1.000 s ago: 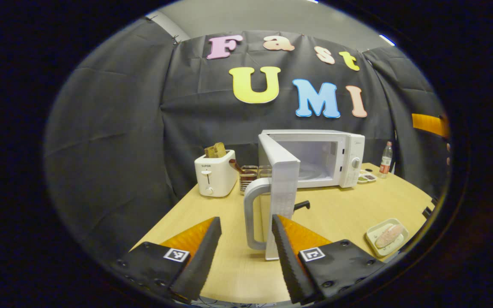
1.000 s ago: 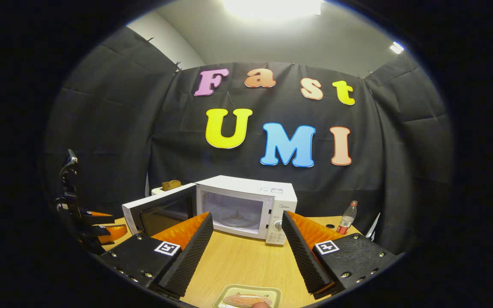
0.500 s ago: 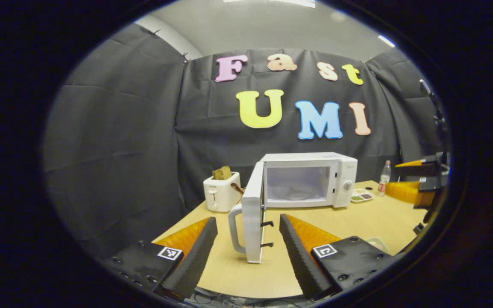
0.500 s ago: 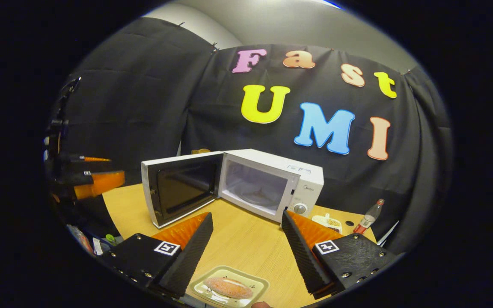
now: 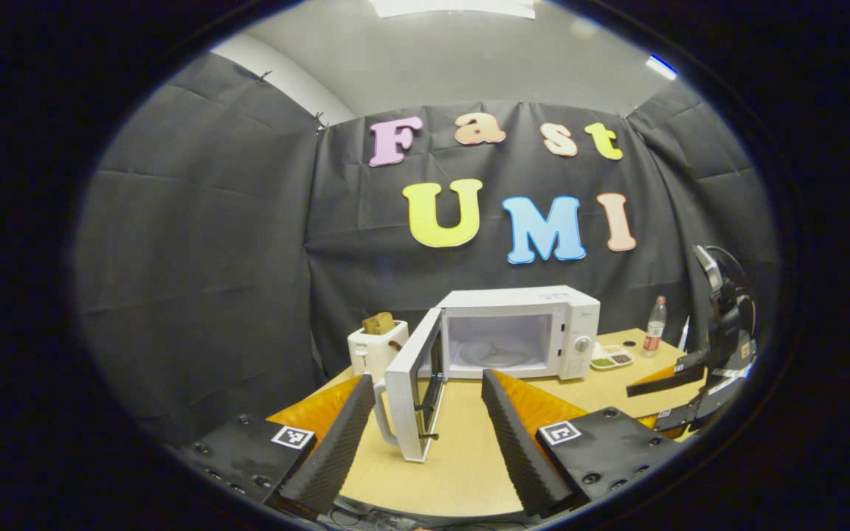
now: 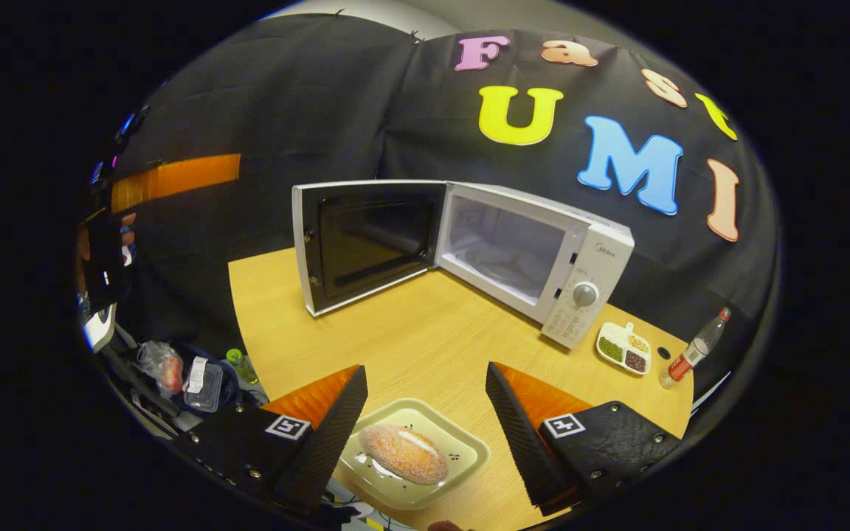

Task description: Open the microwave oven with the left hand, put the food in, and close the microwave oven.

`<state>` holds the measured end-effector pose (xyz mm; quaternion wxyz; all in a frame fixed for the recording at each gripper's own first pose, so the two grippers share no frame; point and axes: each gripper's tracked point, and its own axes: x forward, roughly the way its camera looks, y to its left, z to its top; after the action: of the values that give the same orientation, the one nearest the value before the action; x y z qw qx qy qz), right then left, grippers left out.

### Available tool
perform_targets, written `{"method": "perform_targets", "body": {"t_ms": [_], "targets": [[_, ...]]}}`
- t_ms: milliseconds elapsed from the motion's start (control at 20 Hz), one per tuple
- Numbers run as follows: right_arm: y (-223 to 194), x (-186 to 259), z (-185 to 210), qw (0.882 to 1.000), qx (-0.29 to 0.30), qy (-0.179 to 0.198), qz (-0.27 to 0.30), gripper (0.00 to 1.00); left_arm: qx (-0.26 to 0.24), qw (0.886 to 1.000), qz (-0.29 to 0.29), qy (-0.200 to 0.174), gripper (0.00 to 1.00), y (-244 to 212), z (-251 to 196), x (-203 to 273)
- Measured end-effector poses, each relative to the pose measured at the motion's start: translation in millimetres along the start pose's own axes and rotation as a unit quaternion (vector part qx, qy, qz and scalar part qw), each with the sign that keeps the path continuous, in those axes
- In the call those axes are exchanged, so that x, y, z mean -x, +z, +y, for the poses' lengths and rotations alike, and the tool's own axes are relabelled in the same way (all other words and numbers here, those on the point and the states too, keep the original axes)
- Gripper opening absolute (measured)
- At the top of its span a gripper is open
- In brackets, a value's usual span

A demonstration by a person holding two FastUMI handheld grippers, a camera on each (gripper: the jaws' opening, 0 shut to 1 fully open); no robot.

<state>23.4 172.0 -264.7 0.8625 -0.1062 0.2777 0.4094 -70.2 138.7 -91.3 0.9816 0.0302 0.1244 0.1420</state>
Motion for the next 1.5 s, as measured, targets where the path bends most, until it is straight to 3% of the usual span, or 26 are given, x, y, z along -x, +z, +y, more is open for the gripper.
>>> {"method": "perform_targets", "body": {"t_ms": [400, 1000, 1250, 1500], "targets": [[-61.5, -23.5, 1.2, 0.993, 0.013, 0.080, 0.081, 0.99, -0.013, 0.999, 0.018, 0.046, 0.95, -7.7, -1.9, 16.7], [-105.1, -35.8, 14.9, 0.978, -0.004, 0.165, 0.131, 1.00, -0.012, 0.996, 0.026, 0.087, 0.96, -8.6, -18.1, 23.2], [-102.5, -28.6, 19.6, 0.978, 0.017, 0.172, 0.119, 0.79, -0.007, 0.996, 0.021, 0.090, 0.95, -5.1, -30.3, 26.4], [-74.2, -21.4, 14.2, 0.985, 0.033, 0.150, 0.075, 0.77, -0.007, 0.996, 0.010, 0.084, 0.95, 3.7, -36.7, 26.2]]}}
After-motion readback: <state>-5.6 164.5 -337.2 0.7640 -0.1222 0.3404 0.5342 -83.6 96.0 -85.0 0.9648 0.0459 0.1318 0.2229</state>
